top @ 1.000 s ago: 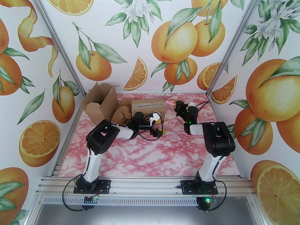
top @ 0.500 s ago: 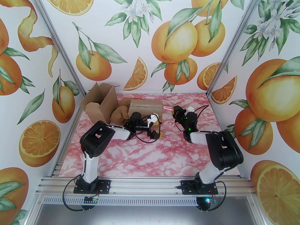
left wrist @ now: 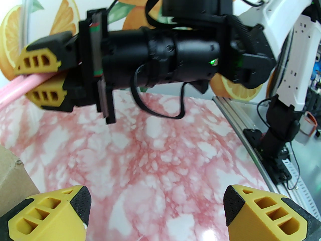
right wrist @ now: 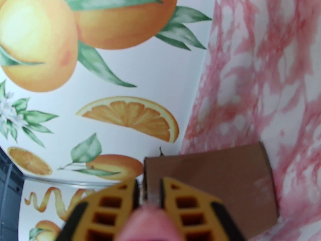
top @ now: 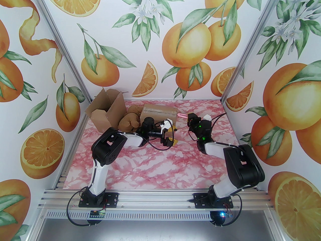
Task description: Unpack the express box
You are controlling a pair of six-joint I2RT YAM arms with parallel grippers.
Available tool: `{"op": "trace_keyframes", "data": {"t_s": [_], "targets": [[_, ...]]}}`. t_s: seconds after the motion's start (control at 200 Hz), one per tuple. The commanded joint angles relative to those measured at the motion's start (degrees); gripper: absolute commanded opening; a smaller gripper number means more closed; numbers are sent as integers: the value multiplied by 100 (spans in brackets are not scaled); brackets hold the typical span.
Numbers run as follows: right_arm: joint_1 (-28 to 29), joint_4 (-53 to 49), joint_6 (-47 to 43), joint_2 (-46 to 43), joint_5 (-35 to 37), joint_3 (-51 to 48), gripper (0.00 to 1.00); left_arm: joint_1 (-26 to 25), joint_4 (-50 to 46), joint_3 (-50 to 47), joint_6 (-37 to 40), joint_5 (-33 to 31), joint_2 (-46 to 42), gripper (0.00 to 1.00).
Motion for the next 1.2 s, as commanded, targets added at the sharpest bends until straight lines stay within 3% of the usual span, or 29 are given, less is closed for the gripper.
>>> {"op": "trace_keyframes", "data": {"t_s": [0.0,0.24,0.63,1.196], "targets": [[292,-533,-218,-450,-750,-203,0,149,514,307,-169,-532,113,91],[350,-1183,-423,-859,-752,-337,0,230,627,268,-286,-734,91,91],[197,-484,-140,-170,-879,-141,0,56,722,592,-281,-600,-79,91],[-706,-1956,-903,-638,-1096,552,0,9,54,649,183,-762,-567,90]]}}
